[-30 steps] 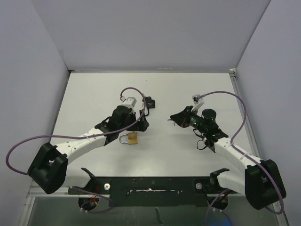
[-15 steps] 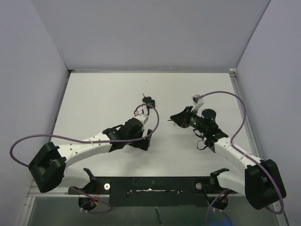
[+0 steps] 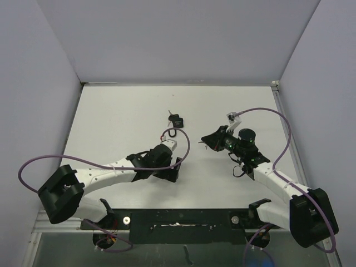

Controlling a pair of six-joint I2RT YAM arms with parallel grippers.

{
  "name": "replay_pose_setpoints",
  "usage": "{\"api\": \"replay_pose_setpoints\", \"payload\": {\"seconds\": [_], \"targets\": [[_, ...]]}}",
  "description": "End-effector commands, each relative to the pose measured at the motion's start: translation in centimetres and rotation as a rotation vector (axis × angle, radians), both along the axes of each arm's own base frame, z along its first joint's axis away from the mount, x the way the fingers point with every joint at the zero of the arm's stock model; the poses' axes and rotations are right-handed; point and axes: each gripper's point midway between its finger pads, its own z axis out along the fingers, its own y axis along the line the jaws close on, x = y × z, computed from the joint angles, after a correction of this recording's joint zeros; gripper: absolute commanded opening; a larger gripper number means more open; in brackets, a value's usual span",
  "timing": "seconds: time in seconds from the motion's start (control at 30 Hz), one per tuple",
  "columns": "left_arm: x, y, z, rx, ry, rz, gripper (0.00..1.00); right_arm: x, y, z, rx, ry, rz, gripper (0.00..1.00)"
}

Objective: Unlock with the key

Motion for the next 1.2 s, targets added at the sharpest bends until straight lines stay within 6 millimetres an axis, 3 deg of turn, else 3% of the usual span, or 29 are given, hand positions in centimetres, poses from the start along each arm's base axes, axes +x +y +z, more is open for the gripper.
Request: {"api": "replay_pose_setpoints", "payload": {"seconds": [0.0,0.5,1.17], "targets": [[0.6,-0.8,-0.5,-0.021,-0.015,0.018,0.98,0.6,-0.2,2.4,0.014,-0.086,-0.01,0.0],[1.0,-1.0,-2.6,0.005,0.004,0.035,0.98,0.5,-0.4,2.4,0.01,-0.086,-0.019,0.0],[2.2,-1.6,-3.7,0.041,-0.002,0.047,0.98,0.3,-0.6,2.3,0.009,-0.083,-0.022,0.0]]}}
